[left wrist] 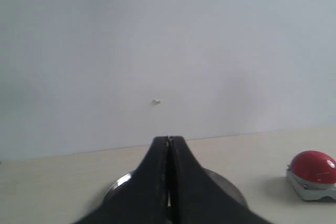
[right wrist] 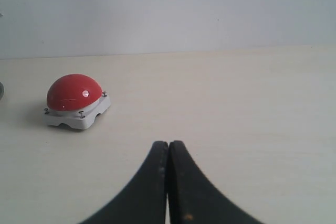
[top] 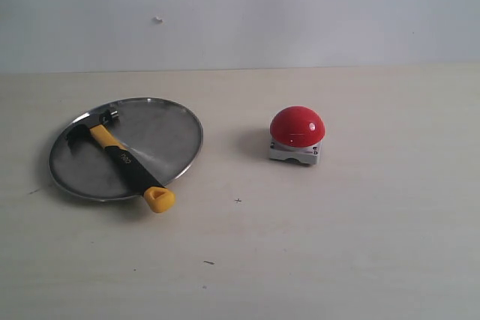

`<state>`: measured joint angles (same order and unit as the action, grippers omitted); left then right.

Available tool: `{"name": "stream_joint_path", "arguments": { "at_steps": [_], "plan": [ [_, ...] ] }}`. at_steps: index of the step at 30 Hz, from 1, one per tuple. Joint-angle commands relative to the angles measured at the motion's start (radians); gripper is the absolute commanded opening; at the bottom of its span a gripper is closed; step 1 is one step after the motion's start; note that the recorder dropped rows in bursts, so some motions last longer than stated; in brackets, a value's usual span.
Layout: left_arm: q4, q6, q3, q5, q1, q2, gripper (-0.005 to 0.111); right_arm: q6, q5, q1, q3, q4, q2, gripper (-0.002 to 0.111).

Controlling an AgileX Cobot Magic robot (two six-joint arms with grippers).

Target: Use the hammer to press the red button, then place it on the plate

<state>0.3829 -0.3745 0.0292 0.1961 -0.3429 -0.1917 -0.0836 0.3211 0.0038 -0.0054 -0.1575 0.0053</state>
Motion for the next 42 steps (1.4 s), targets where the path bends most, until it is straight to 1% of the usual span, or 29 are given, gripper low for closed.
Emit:
{"name": "stream_joint_path", "arguments": {
  "at_steps": [1,2,3,7,18,20,23,25,26,31,38,42],
  "plan": [
    [-0.001,0.014,-0.002,-0.119,0.173,0.059,0.0,0.002,-0.01,-0.004,0.005,-0.001,-0.005,0.0],
    [-0.001,0.014,-0.002,-0.131,0.219,0.084,0.0,0.002,-0.01,-0.004,0.005,-0.001,-0.005,0.0],
    [-0.001,0.014,-0.002,-0.137,0.249,0.104,0.0,0.0,-0.01,-0.004,0.005,-0.001,-0.005,0.0],
    [0.022,0.016,-0.002,-0.156,0.333,0.185,0.0,0.0,-0.01,-0.004,0.005,-0.001,-0.005,0.0],
    [0.012,0.014,-0.004,-0.166,0.335,0.192,0.0,0.0,-0.01,-0.004,0.005,-0.001,-0.005,0.0],
    [-0.049,0.048,-0.012,-0.181,0.34,0.192,0.0,0.0,-0.01,-0.004,0.005,-0.001,-0.005,0.0],
    [-0.216,0.2,-0.029,-0.183,0.344,0.192,0.0,0.0,-0.01,-0.004,0.005,-0.001,-0.005,0.0],
    [-0.309,0.286,-0.029,-0.196,0.346,0.192,0.0,0.0,-0.01,-0.004,0.005,-0.001,-0.005,0.0],
    [-0.331,0.31,-0.029,-0.206,0.35,0.192,0.0,0.0,-0.01,-0.004,0.005,-0.001,-0.005,0.0],
    [-0.342,0.338,-0.029,-0.294,0.374,0.192,0.0,0.0,-0.01,-0.004,0.005,-0.001,-0.005,0.0],
    [-0.342,0.358,-0.029,-0.412,0.374,0.192,0.0,0.0,-0.01,-0.004,0.005,-0.001,-0.005,0.0],
    [-0.356,0.375,-0.029,-0.517,0.374,0.192,0.0,0.0,-0.01,-0.004,0.005,-0.001,-0.005,0.0]
  ]
}}
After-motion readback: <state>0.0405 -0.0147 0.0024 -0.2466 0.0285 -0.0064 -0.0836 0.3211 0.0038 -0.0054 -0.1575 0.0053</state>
